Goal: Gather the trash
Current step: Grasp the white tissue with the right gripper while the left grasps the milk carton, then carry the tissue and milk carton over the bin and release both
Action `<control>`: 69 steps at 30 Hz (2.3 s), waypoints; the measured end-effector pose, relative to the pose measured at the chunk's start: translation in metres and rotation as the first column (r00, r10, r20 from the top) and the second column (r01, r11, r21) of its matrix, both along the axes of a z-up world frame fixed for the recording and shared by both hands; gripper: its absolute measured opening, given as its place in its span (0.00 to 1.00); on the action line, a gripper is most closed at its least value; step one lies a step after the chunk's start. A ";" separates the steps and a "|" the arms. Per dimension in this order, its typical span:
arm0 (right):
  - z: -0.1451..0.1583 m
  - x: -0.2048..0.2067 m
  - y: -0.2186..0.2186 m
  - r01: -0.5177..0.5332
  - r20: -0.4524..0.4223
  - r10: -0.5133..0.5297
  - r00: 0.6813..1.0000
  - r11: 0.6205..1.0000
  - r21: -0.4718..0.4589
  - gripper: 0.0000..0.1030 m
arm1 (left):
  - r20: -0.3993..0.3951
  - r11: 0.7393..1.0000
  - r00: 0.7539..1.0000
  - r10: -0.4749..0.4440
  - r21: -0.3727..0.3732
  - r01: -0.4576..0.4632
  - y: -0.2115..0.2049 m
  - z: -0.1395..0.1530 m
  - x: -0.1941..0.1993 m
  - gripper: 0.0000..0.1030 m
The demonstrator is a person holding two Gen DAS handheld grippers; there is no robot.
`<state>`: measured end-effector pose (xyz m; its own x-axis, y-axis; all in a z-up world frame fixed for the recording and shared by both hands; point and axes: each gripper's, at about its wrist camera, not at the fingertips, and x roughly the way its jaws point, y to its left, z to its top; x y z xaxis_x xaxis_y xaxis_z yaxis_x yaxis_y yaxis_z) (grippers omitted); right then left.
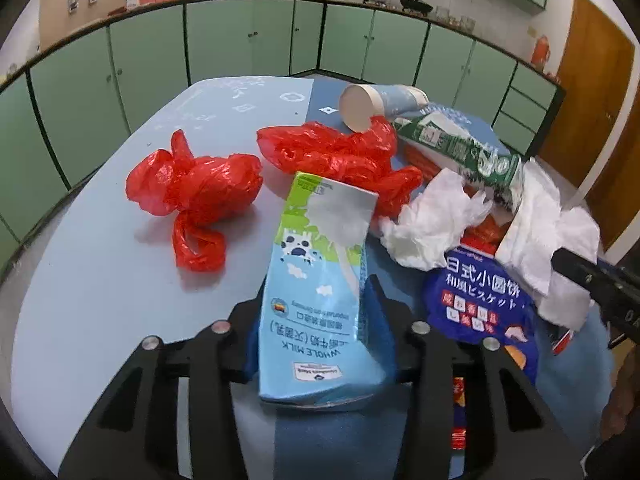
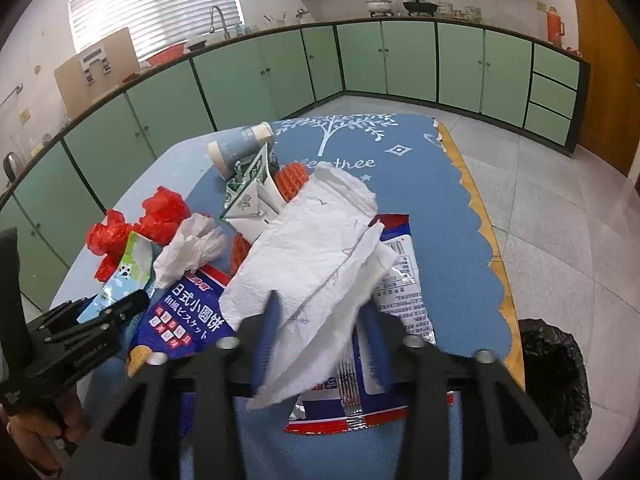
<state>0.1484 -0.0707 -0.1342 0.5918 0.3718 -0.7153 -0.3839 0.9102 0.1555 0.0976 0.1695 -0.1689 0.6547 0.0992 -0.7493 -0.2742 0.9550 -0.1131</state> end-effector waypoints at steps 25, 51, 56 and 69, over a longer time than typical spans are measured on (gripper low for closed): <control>0.104 -0.037 -0.076 -0.003 0.200 -0.035 0.979 0.983 0.185 0.01 | 0.237 0.982 0.954 -0.184 -0.003 0.191 -0.078 0.106 -0.014 0.35; 0.019 -0.090 -0.305 0.552 0.010 -0.554 0.832 0.831 0.074 0.01 | 0.169 0.724 0.719 -0.674 -0.040 0.688 -0.330 0.049 0.043 0.35; -0.011 -0.089 -0.322 0.585 -0.057 -0.582 0.811 0.809 0.056 0.01 | 0.083 0.688 0.692 -0.717 -0.072 0.722 -0.352 0.015 0.057 0.35; -0.053 -0.078 -0.330 0.598 -0.151 -0.591 0.793 0.802 0.002 0.05 | 0.026 0.689 0.693 -0.720 -0.087 0.719 -0.352 0.002 0.057 0.53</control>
<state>0.0700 -0.4010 -0.1870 0.6058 0.0142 -0.7955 0.2584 0.9421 0.2136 0.1541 -0.1824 -0.1667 0.4916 -0.4626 -0.7378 0.4919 0.8466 -0.2030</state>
